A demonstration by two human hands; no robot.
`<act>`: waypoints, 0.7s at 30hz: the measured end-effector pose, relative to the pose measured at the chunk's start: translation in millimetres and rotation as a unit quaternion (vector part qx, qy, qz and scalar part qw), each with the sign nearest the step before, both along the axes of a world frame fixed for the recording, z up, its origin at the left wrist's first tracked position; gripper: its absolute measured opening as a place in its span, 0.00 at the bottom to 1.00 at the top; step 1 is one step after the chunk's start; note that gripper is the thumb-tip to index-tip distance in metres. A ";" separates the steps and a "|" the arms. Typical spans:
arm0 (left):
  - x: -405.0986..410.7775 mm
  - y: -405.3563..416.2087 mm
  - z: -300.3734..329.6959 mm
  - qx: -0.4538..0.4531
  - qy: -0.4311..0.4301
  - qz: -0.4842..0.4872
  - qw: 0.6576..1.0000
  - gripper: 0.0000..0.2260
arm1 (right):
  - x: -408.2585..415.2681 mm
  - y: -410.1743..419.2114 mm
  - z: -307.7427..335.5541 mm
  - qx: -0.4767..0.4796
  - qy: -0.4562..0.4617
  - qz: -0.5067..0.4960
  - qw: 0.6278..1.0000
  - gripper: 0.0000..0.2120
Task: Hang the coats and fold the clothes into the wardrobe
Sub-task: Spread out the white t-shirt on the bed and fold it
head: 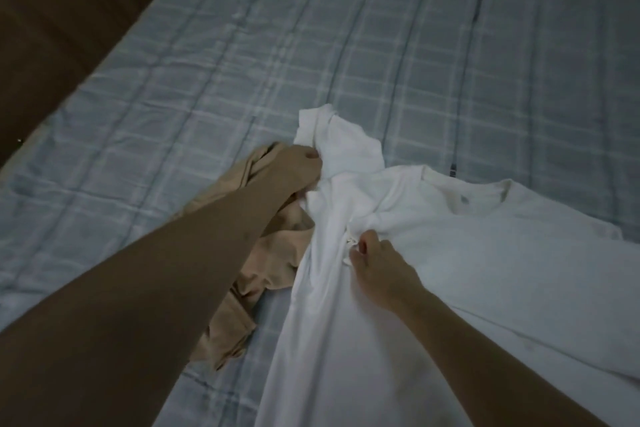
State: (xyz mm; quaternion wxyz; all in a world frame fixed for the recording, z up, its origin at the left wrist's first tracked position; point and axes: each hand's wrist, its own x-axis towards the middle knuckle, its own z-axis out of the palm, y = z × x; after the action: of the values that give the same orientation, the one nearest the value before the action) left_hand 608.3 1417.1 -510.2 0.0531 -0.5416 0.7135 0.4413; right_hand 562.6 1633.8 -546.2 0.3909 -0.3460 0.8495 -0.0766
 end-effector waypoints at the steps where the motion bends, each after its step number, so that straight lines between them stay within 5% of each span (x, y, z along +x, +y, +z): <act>1: -6.9 -1.1 -2.8 0.063 0.043 0.037 0.996 0.04 | -1.3 -0.9 0.0 0.004 -0.006 -0.008 1.000 0.14; 5: -24.5 8.5 1.6 0.165 0.051 0.026 0.985 0.13 | -1.2 -10.0 -2.3 0.025 0.002 -0.007 1.000 0.16; 8: -26.5 -6.1 23.4 0.074 0.136 0.143 0.978 0.12 | 0.4 -12.6 -0.9 0.028 0.003 -0.010 1.000 0.16; 13: 27.1 -70.9 92.5 -0.079 0.270 0.397 0.874 0.06 | -6.7 -14.2 -1.9 0.049 -0.054 -0.003 0.997 0.14; 16: 63.6 -91.8 115.0 -0.117 0.304 0.445 0.834 0.04 | -16.4 -16.9 8.1 0.073 -0.115 -0.015 0.991 0.11; 18: 80.5 -91.5 115.8 -0.120 0.334 0.461 0.813 0.11 | -23.6 -19.2 24.2 0.130 -0.134 0.034 0.982 0.11; 21: 94.3 -74.6 108.4 -0.096 0.381 0.441 0.807 0.16 | -29.1 -32.4 46.6 0.046 -0.005 0.118 0.992 0.11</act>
State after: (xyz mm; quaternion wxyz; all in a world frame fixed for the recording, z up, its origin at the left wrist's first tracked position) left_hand 702.7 1342.5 -401.8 -0.4760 -0.5886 0.3991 0.5174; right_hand 533.5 1601.4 -499.6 0.4172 -0.4251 0.8032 0.0068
